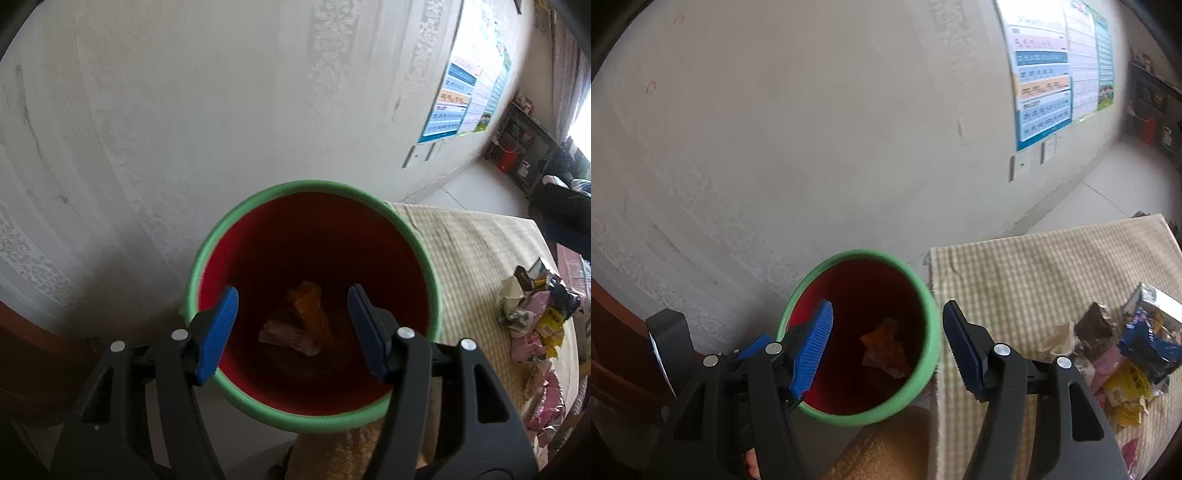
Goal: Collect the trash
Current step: 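Carry both items over the green-rimmed bucket and open both grippers, then move both grippers back over the wrapper pile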
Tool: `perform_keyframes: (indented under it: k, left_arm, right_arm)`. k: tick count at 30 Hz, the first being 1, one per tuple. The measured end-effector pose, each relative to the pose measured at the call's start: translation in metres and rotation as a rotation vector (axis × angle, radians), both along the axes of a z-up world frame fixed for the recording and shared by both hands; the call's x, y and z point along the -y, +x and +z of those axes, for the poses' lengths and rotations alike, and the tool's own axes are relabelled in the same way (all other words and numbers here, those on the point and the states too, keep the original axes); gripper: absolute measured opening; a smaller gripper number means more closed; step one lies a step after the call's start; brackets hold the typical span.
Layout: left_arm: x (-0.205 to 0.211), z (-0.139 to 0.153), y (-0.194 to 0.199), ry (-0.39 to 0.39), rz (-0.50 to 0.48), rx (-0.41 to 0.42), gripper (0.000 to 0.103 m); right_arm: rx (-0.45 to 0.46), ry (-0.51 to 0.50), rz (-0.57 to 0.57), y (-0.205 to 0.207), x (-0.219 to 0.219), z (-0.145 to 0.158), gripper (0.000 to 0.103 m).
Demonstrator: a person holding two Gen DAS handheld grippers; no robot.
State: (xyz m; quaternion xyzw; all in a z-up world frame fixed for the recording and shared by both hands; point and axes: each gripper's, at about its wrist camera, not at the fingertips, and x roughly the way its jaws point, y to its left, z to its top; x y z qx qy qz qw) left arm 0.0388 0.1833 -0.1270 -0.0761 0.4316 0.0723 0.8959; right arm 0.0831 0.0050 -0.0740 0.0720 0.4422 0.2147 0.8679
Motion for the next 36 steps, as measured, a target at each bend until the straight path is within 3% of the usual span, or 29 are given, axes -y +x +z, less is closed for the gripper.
perform_keyframes:
  k: [5, 12, 18, 22, 27, 36]
  left_arm:
    - [0.025, 0.005, 0.000, -0.007, -0.065, 0.009, 0.059]
    - [0.072, 0.013, -0.003, -0.028, -0.181, 0.002, 0.059]
    - [0.117, 0.017, -0.003, -0.057, -0.280, -0.025, 0.059]
    - [0.152, 0.018, -0.005, -0.042, -0.357, -0.036, 0.059]
    - [0.189, 0.017, -0.008, -0.044, -0.439, -0.065, 0.059]
    - [0.216, 0.014, -0.012, -0.012, -0.504, -0.082, 0.059]
  right_arm:
    - [0.018, 0.027, -0.073, -0.008, 0.037, 0.015, 0.061]
    - [0.059, -0.038, -0.196, -0.036, 0.115, 0.028, 0.063]
    - [0.001, -0.162, -0.327, -0.072, 0.196, 0.007, 0.064]
    - [-0.087, -0.196, -0.419, -0.102, 0.246, -0.019, 0.064]
    - [-0.226, -0.114, -0.494, -0.141, 0.285, -0.052, 0.065]
    - [-0.405, 0.152, -0.502, -0.171, 0.285, -0.087, 0.066]
